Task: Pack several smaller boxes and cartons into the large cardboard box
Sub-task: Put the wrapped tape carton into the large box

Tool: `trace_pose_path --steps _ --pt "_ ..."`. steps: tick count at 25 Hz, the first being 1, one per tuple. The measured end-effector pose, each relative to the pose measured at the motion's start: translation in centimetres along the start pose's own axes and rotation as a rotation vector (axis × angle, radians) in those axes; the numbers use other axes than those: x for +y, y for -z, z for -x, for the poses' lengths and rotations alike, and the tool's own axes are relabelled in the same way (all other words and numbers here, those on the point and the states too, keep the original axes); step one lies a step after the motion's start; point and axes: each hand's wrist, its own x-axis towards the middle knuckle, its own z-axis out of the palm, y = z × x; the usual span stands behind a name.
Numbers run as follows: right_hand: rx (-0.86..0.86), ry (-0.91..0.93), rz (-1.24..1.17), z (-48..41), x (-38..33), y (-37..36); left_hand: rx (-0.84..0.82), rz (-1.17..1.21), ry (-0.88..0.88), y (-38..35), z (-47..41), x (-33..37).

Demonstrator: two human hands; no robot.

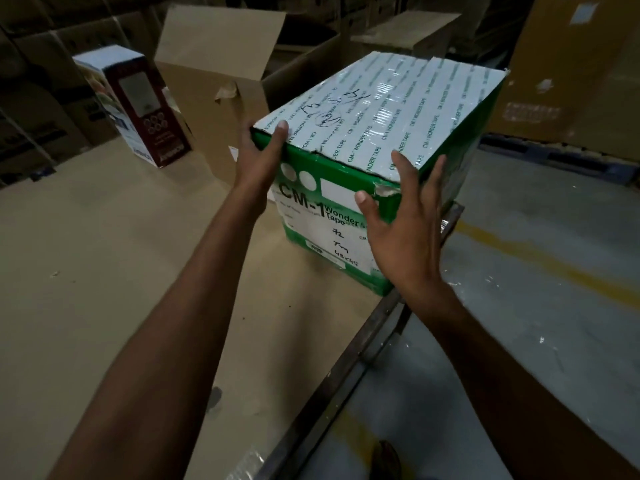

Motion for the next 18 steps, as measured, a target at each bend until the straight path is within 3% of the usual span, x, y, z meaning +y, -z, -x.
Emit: trace_pose_path --steps 3,8,12,15,18 --pt "0.073 -0.051 -0.057 0.5 -0.7 -0.1 0.021 -0.007 -0.032 0.1 0.7 -0.5" --pt "0.349 -0.118 -0.282 2.5 -1.1 2.1 0.158 0.084 -0.010 2.4 6.1 -0.1" --pt "0.380 -0.209 -0.268 7.0 -3.7 4.8 0.109 0.099 0.074 5.9 12.4 0.4" --pt "0.365 -0.266 -0.266 11.1 -6.6 7.1 0.156 0.055 0.034 9.7 17.6 1.3" --pt "0.363 -0.207 -0.247 15.7 -9.4 8.2 0.175 0.031 -0.032 14.2 22.8 2.3"
